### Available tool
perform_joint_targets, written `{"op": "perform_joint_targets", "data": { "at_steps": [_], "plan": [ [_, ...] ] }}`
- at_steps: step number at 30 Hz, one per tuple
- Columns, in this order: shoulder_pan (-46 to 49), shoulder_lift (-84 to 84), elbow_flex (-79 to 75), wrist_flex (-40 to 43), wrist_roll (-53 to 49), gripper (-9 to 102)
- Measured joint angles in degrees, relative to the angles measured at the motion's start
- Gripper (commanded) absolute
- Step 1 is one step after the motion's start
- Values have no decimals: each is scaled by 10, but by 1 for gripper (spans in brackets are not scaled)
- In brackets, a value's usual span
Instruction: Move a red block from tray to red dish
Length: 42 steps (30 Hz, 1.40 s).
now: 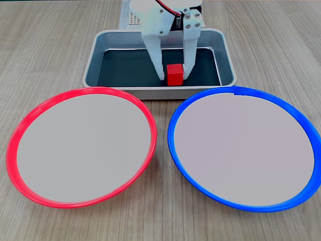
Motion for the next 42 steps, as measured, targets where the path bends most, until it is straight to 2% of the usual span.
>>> {"op": "perform_joint_targets", "data": {
  "at_steps": [3,8,16,18,20,23,28,32,37,40,42],
  "plan": [
    [8,-3,0,-7,-4,0],
    [4,4,-15,16,0,0],
    [-42,136,-142,245,137,0],
    [-40,148,-201,286,185,0],
    [-25,148,-249,293,226,0],
    [18,121,-314,250,294,0],
    [89,27,-337,90,333,0],
    [121,-68,-332,-42,308,0],
    [134,-191,-332,-136,269,4],
    [139,-245,-332,-189,246,9],
    [144,-265,-327,-217,230,17]
  ]
}}
